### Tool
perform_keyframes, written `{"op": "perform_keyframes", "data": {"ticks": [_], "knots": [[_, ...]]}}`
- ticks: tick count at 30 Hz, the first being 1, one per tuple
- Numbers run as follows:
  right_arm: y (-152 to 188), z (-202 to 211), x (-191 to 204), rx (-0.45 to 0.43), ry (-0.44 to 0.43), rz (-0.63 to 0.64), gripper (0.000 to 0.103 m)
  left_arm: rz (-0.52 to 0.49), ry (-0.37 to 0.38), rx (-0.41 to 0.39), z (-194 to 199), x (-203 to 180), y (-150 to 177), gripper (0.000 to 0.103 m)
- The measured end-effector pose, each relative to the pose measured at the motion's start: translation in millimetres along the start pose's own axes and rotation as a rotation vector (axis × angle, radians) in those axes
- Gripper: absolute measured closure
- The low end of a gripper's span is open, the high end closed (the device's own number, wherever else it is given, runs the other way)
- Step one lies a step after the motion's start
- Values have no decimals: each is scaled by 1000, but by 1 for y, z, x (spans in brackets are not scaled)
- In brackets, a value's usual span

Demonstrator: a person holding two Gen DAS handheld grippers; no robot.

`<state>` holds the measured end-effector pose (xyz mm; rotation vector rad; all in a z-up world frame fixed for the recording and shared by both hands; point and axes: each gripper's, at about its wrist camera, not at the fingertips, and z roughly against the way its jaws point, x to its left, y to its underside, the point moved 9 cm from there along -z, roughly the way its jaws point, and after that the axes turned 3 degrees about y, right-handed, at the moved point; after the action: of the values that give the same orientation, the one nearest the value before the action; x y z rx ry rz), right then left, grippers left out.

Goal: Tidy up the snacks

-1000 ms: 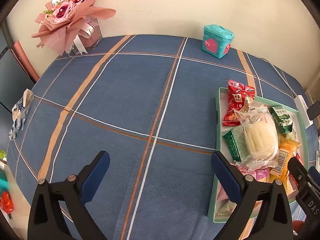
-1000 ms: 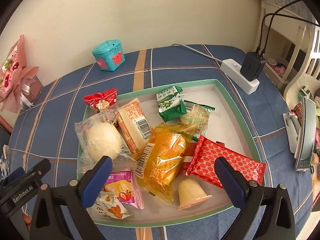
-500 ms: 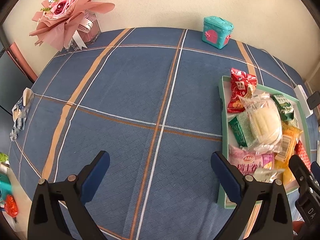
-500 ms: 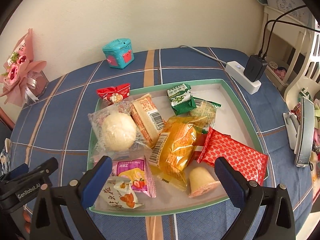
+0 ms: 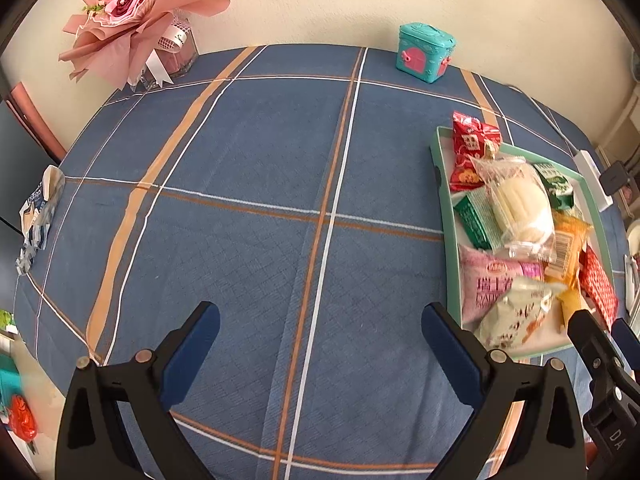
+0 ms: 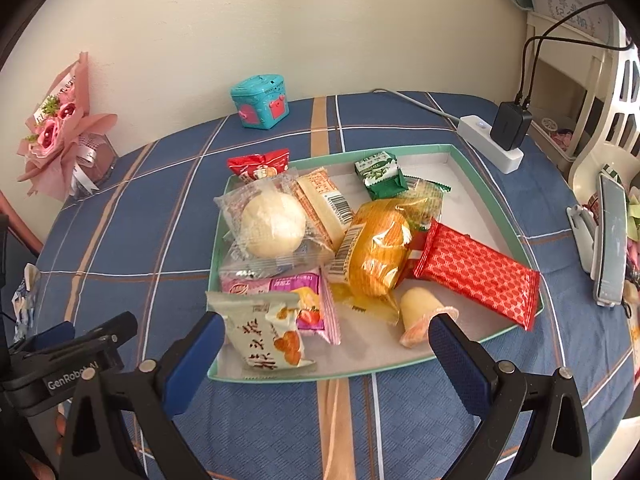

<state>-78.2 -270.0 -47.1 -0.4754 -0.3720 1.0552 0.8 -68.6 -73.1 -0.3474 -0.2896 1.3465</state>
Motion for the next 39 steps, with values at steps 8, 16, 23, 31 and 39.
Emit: {"op": "perform_keyframes", "data": {"ticks": [8,16,23,31,39], "knots": [[14,9,3,1,-8,0,0,-40,6,-12,13,2,13,2],[22,16,3,-3,-9,-1,0,-64,6,-35,26,5,18,2],[23,25,3,-16,-13,-7,0,-74,-6,-53,35,8,20,2],[20,33,6,-41,-22,-7,0,-70,-4,-70,43,11,21,2],[19,34,8,-46,-20,1,0,-71,0,-74,44,12,20,2]]}}
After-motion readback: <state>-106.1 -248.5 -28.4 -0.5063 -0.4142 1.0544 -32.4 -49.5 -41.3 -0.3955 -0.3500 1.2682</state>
